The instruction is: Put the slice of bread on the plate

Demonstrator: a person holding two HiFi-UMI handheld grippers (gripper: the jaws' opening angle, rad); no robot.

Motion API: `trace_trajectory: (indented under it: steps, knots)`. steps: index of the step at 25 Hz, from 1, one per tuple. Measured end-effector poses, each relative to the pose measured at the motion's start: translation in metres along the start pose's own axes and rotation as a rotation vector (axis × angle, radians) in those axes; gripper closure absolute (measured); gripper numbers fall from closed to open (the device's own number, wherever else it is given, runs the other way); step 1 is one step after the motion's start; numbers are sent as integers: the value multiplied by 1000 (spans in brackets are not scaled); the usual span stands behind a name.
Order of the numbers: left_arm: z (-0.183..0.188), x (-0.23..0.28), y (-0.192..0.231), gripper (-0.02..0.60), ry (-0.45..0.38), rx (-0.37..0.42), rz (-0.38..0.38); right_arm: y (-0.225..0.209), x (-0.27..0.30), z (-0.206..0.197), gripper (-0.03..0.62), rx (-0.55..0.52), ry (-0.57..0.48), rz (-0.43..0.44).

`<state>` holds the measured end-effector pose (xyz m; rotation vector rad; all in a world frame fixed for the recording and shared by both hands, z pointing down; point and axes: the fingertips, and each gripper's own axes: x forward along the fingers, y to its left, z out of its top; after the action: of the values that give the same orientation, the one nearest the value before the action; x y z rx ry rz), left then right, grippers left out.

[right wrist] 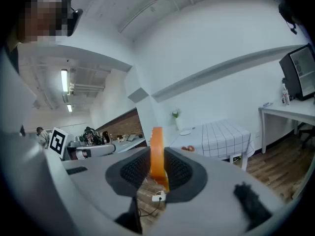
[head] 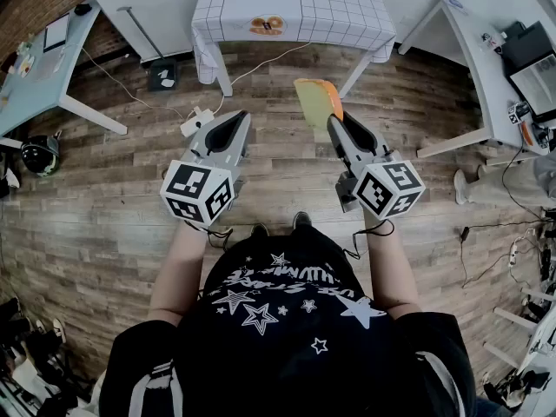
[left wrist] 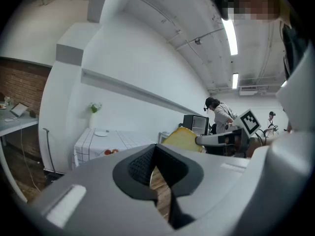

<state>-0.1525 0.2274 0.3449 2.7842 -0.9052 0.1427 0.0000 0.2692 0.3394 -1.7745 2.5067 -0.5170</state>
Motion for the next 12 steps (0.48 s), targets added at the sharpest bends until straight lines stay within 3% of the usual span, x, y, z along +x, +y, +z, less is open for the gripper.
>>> trace_trajectory:
  steps: [12]
  knots:
    - [-14, 49, -40, 572, 51, 11, -3, -55, -24, 2, 502, 35, 7, -28]
